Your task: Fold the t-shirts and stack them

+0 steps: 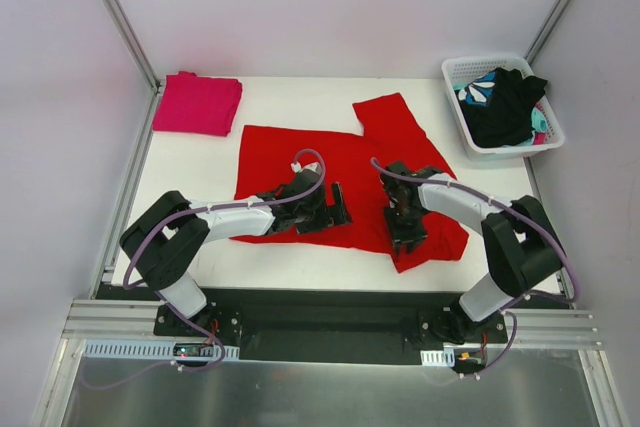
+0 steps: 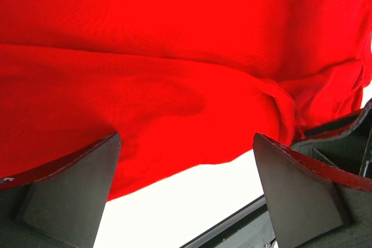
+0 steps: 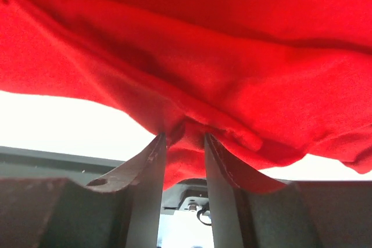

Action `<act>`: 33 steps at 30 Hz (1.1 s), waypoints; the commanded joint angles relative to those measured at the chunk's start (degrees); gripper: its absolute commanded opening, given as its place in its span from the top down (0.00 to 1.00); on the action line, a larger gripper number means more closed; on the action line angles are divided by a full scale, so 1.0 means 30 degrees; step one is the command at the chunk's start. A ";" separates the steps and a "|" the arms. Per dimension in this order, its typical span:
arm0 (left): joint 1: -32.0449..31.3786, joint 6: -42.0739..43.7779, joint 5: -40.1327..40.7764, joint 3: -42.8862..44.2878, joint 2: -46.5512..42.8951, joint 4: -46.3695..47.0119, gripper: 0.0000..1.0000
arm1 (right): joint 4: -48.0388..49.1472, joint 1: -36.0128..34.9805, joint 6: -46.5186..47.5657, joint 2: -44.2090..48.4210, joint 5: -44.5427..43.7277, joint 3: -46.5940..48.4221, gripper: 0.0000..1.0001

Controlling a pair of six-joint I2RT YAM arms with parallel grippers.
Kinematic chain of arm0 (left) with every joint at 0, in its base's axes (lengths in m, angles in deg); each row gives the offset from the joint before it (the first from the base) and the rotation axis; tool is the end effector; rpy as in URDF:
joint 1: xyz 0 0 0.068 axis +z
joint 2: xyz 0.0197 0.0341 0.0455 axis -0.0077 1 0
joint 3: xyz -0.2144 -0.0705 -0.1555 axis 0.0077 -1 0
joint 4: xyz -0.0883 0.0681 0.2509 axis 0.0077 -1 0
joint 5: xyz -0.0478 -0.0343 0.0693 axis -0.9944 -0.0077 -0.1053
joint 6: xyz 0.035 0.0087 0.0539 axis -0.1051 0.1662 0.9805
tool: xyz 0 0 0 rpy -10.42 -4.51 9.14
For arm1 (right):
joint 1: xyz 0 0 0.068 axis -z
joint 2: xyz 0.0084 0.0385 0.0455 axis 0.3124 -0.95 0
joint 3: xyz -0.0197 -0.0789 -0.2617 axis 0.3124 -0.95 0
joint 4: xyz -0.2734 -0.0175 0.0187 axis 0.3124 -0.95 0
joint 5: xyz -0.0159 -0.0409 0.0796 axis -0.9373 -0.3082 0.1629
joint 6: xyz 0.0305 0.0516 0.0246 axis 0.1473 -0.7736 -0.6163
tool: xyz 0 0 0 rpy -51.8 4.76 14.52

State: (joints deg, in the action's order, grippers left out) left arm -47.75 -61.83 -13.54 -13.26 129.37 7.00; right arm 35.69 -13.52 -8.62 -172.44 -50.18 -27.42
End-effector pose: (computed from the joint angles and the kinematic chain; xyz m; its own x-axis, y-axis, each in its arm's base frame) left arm 0.2374 -0.2626 0.1528 -0.8743 -0.2278 -0.4286 0.1172 0.7577 -0.6419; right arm 0.2424 0.1511 0.1472 -0.8694 -0.4814 -0.1114 -0.4867 0.8732 0.0256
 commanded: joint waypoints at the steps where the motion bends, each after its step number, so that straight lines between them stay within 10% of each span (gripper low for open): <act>1: -0.0226 0.0101 0.0399 -0.0463 -0.0110 -0.1713 0.01 | -0.0078 -0.0001 0.0095 0.1816 0.2303 -0.0725 0.64; 16: -0.0285 0.0071 0.0341 -0.0287 -0.0022 -0.1713 0.01 | -0.4823 -0.2579 -0.2718 0.9961 0.2132 -0.2398 0.64; 33: -0.0344 0.0071 0.0575 -0.0404 -0.0169 -0.1918 0.01 | 0.0740 -0.2637 -0.4856 0.7943 -0.2264 -0.5647 0.69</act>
State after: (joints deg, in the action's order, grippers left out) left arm -48.01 -61.83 -13.21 -13.24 129.26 6.82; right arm 33.15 -21.04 -19.81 -147.83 -51.86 -42.24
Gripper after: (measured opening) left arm 0.991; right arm 0.319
